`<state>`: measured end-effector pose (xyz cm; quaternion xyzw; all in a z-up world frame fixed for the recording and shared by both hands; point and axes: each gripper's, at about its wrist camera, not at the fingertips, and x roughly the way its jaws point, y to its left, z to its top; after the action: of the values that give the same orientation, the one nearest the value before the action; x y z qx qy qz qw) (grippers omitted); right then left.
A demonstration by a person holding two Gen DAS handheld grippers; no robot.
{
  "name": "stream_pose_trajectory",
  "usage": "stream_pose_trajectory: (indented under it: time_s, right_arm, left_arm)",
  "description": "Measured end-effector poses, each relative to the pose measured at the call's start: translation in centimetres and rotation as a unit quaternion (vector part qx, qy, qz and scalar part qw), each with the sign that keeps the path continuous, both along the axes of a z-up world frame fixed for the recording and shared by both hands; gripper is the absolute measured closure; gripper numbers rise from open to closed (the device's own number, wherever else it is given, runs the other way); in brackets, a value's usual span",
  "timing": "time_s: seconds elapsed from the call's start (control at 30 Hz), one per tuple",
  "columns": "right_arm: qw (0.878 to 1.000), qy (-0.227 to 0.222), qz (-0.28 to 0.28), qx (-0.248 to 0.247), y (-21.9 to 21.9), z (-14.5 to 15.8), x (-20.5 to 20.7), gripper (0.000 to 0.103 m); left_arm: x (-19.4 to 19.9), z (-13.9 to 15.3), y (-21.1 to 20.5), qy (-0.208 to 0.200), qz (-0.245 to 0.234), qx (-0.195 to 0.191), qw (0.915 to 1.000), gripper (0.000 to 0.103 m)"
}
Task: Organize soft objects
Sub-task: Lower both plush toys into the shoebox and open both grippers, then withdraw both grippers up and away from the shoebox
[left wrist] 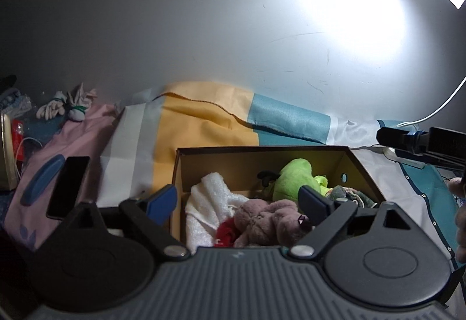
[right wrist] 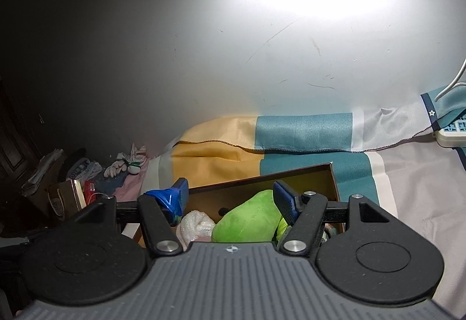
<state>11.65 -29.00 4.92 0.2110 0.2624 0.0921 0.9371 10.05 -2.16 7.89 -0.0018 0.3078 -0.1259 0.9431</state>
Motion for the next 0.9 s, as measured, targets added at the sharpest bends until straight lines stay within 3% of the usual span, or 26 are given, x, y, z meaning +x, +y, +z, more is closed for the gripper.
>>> stream_pose_trajectory:
  time_s: [0.17, 0.27, 0.43, 0.9]
  right_arm:
    - [0.998, -0.013, -0.055, -0.039, 1.7, 2.0, -3.5, 0.053]
    - [0.997, -0.007, -0.053, -0.05, 2.3, 2.4, -4.9, 0.053]
    - [0.999, -0.003, -0.046, -0.028, 2.2, 2.3, -6.7, 0.053]
    - [0.997, -0.012, -0.025, -0.067, 3.9, 2.7, -11.8, 0.053]
  left_arm:
    - [-1.7, 0.4, -0.4, 0.007, 0.035, 0.035, 0.9987, 0.01]
    - [-3.0, 0.3, -1.1, -0.001, 0.05, 0.066, 0.9965, 0.003]
    - [-5.2, 0.3, -2.1, -0.009, 0.06, 0.099, 0.9933, 0.003]
    - [-8.6, -1.3, -3.3, 0.041, 0.091, 0.111, 0.9889, 0.003]
